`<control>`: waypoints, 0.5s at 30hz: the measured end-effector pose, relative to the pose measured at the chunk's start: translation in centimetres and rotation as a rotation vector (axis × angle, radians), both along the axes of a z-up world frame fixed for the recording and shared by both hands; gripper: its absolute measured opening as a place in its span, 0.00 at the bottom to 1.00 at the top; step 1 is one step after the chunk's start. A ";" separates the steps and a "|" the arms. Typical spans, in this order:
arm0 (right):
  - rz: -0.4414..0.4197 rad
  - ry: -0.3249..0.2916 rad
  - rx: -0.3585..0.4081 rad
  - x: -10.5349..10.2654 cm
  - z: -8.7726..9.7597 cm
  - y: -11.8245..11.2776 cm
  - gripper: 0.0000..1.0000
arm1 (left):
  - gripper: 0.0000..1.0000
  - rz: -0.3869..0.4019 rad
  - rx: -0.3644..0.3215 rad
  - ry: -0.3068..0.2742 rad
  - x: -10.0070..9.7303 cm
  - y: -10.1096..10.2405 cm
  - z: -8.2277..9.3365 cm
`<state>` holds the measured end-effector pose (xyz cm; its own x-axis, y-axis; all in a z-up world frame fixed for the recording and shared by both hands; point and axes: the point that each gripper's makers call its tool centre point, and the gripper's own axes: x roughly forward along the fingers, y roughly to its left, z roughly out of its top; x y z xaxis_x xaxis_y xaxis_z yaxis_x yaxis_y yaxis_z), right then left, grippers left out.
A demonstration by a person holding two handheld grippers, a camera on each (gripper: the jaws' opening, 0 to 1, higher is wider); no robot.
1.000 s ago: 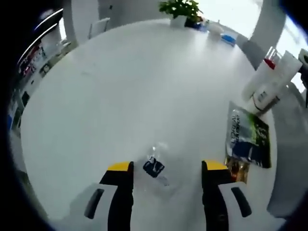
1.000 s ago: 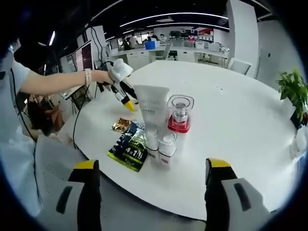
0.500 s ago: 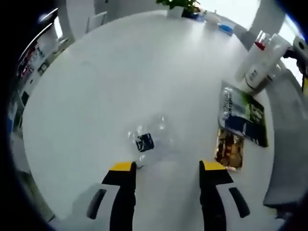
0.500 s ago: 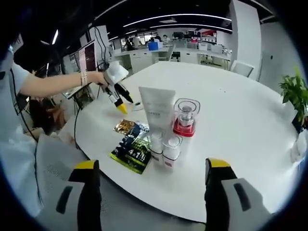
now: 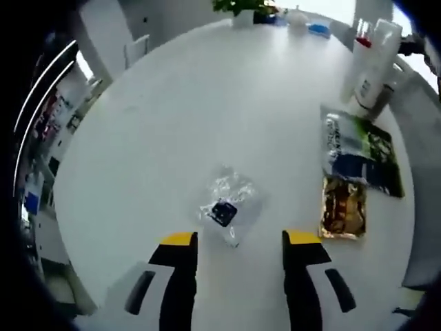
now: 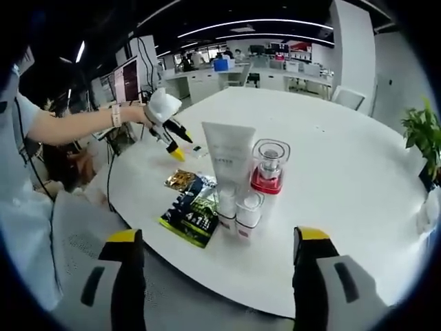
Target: Arrange the skincare products in the storage area until every visible bottle or jar stands upright without overlapping.
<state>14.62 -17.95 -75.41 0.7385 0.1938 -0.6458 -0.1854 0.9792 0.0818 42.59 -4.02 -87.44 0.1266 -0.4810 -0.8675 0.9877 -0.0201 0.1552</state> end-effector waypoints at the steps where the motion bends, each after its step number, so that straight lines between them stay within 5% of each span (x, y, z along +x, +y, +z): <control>1: 0.001 0.001 0.000 0.0 0.0 0.0 0.90 | 0.54 -0.011 -0.011 -0.002 0.0 -0.3 0.1; 15: 0.015 0.012 -0.005 0.5 0.0 0.1 0.90 | 0.52 -0.024 -0.024 0.022 1.0 -2.8 0.2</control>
<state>15.10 -17.87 -75.42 0.7281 0.2014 -0.6553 -0.1988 0.9768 0.0794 43.55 -6.86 -87.19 0.0955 -0.5042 -0.8583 0.9902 -0.0402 0.1337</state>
